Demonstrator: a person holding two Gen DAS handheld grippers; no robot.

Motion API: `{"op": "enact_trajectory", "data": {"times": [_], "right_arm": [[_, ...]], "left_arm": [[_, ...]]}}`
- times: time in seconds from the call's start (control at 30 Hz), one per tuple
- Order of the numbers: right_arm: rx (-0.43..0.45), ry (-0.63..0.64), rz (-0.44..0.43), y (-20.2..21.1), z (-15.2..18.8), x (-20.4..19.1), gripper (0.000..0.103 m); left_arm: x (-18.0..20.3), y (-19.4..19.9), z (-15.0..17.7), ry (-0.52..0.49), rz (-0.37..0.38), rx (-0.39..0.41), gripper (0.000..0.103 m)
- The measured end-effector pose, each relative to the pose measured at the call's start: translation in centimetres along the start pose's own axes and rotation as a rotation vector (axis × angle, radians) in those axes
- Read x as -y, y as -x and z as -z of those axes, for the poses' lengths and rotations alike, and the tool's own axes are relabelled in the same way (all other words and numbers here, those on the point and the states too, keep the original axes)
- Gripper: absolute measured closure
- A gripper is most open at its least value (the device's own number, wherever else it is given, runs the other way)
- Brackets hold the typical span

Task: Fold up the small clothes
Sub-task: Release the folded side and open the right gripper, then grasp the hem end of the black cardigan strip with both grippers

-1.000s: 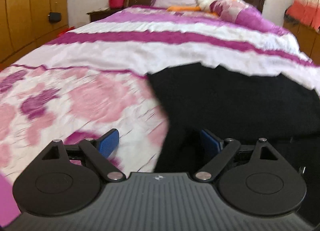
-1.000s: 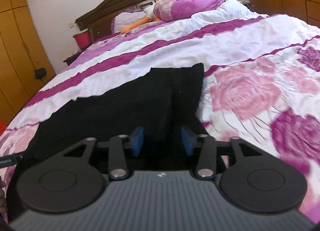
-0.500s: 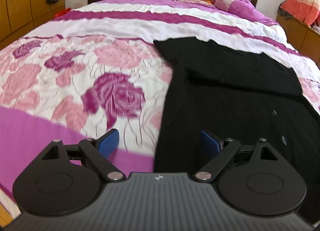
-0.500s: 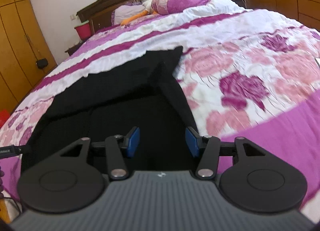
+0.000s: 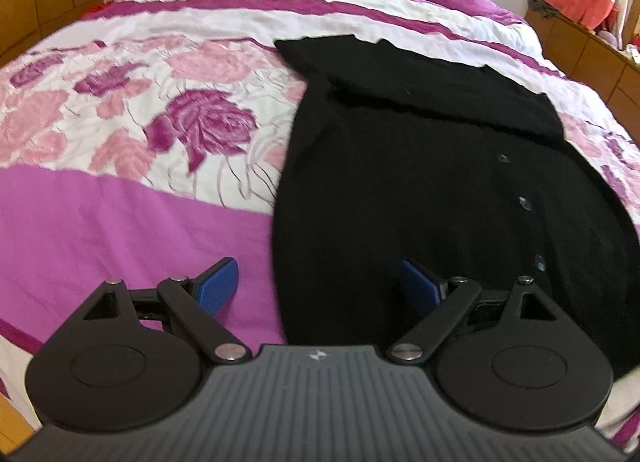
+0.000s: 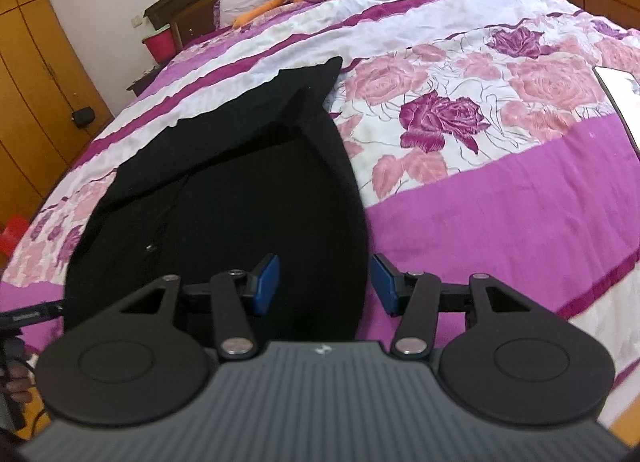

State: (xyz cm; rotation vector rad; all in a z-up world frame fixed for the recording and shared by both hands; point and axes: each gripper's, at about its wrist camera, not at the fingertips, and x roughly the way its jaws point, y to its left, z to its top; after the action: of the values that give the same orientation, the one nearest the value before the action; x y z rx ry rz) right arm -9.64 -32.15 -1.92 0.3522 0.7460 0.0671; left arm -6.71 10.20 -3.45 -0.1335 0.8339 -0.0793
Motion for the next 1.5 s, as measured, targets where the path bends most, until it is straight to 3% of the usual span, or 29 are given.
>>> {"op": "enact_trajectory", "data": {"times": [0.2, 0.47, 0.63, 0.73, 0.8, 0.87, 1.13, 1.27, 1.37, 1.43, 1.5], "right_arm": [[-0.058, 0.042, -0.018, 1.6, 0.8, -0.2, 0.050], [-0.098, -0.012, -0.078, -1.3, 3.0, 0.5, 0.050], [-0.085, -0.025, -0.100, -2.5, 4.4, 1.2, 0.045], [-0.047, -0.044, -0.139, -2.3, 5.3, 2.0, 0.045], [-0.052, -0.035, -0.155, -2.0, 5.4, 2.0, 0.044], [-0.067, -0.028, -0.192, -1.7, 5.2, 1.7, 0.042], [-0.069, 0.011, -0.249, -2.6, 5.4, 1.3, 0.042], [-0.056, 0.050, -0.252, -2.7, 5.7, 1.0, 0.044], [-0.047, 0.070, -0.247, -2.6, 5.8, 1.0, 0.053], [-0.045, 0.060, -0.239, -2.5, 5.8, 1.2, 0.074], [-0.047, 0.033, -0.243, -2.5, 5.9, 1.7, 0.086]], "left_arm": [[0.6, 0.0, 1.8, -0.011, 0.041, -0.041, 0.012], [1.2, -0.5, 3.9, -0.046, 0.082, -0.094, 0.012], [1.4, -0.5, 4.8, -0.076, 0.093, -0.069, 0.012], [1.5, -0.1, 5.0, -0.074, 0.117, -0.061, 0.022], [1.5, 0.2, 4.9, -0.066, 0.153, -0.064, 0.039], [1.5, 0.2, 4.9, -0.053, 0.191, -0.081, 0.046], [1.8, -1.4, 4.8, -0.052, 0.192, -0.112, 0.044], [1.0, -2.2, 4.5, 0.009, 0.226, -0.137, 0.041], [0.3, -2.5, 4.3, 0.062, 0.257, -0.155, 0.040], [0.2, -2.5, 4.3, 0.072, 0.267, -0.157, 0.040], [0.2, -2.3, 4.3, 0.070, 0.267, -0.153, 0.045]]}}
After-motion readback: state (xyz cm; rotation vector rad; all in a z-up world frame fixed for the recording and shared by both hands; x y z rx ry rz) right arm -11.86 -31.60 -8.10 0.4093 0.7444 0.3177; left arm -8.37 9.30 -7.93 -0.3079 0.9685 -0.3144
